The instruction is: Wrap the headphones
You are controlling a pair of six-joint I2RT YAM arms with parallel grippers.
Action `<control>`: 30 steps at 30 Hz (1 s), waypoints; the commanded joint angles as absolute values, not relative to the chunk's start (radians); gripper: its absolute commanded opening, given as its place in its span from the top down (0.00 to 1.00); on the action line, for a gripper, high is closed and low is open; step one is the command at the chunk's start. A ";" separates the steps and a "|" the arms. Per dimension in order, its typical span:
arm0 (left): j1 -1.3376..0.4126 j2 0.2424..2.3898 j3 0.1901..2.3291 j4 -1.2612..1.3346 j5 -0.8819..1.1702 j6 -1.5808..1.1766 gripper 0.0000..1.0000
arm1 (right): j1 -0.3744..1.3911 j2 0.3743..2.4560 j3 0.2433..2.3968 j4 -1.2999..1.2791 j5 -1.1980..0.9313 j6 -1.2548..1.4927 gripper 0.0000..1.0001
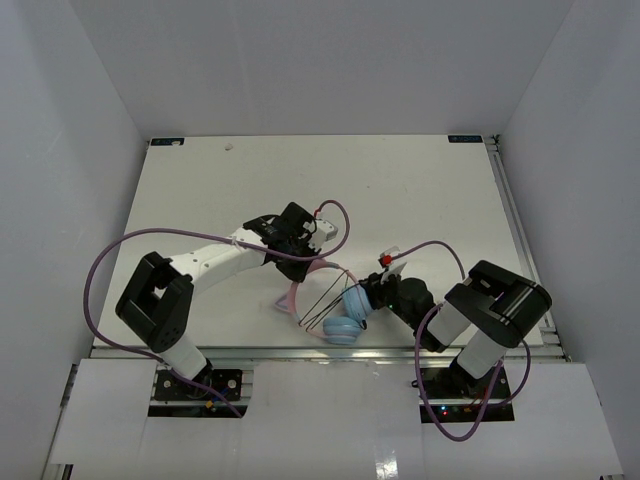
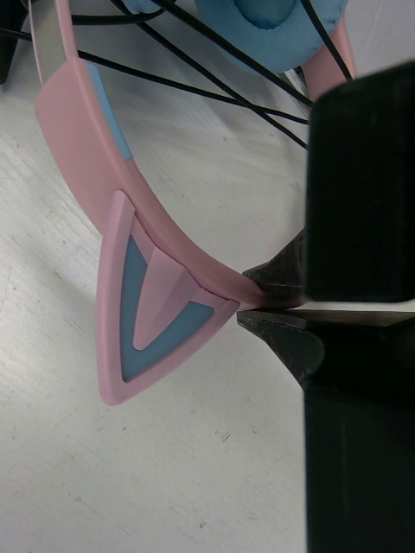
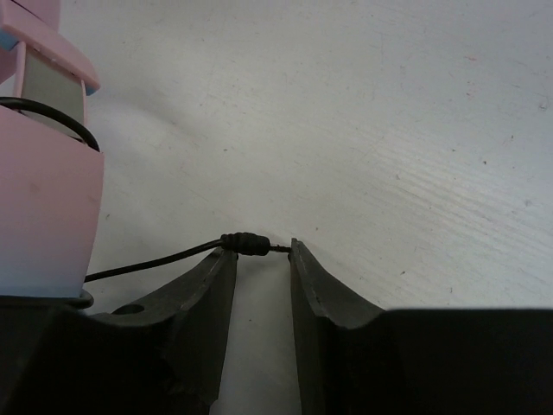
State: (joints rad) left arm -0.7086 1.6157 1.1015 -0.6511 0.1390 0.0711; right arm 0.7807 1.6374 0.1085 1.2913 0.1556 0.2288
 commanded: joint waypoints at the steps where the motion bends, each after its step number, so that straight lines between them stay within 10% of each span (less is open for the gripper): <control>1: -0.707 1.596 1.132 -0.683 0.167 0.078 1.00 | 0.770 1.657 0.100 1.821 0.305 0.220 0.60; 11: -0.707 1.629 1.134 -0.693 0.107 0.071 0.93 | 0.769 1.604 0.066 1.837 0.433 0.186 0.47; 21: -0.707 1.631 1.136 -0.691 0.032 0.054 0.33 | 0.770 1.510 0.012 1.838 0.588 0.167 0.36; 30: -0.707 1.549 1.142 -0.670 -0.073 0.022 0.19 | 0.770 1.127 0.120 1.254 0.556 0.198 0.35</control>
State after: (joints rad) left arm -0.7090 1.6461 1.1061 -0.6956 0.0054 0.0438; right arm 0.7727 1.3111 0.0519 1.2739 0.5221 0.1717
